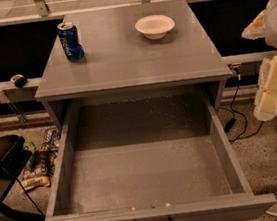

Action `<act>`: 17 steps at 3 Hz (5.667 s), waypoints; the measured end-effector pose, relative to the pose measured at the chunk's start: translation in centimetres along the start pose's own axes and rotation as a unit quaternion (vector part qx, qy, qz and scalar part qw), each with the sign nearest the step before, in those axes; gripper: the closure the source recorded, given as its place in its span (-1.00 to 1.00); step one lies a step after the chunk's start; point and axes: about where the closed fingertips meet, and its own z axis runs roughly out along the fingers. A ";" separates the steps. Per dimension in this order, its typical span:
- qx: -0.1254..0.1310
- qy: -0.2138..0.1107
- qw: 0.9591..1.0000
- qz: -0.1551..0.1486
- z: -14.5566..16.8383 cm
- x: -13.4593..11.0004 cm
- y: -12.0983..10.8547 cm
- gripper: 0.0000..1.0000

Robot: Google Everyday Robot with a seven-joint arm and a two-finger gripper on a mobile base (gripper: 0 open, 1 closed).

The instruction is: Place pepsi can into top drawer

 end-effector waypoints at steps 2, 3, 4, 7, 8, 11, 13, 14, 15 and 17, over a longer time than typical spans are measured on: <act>0.015 -0.053 0.998 -0.016 1.7 -2.4 -3.1 -1.00; 0.034 -0.146 0.989 -0.006 3.4 -5.8 -8.1 -1.00; 0.042 -0.307 0.951 0.002 6.7 -11.6 -13.3 -1.00; 0.010 -0.510 0.859 -0.053 11.5 -25.9 -16.2 -1.00; 0.007 -0.514 0.857 -0.036 13.2 -27.6 -17.1 -1.00; 0.048 -0.527 0.844 0.089 21.4 -39.6 -22.8 -1.00; 0.079 -0.555 0.820 0.112 22.9 -45.0 -25.8 -0.50; 0.095 -0.550 0.820 0.128 23.8 -46.1 -26.9 -0.03; 0.096 -0.550 0.819 0.128 23.9 -46.1 -27.0 0.59; 0.113 -0.556 0.815 0.118 22.1 -45.7 -26.1 1.00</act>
Offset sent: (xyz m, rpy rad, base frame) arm 0.0883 0.0367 -0.0078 0.1918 -0.1314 0.1163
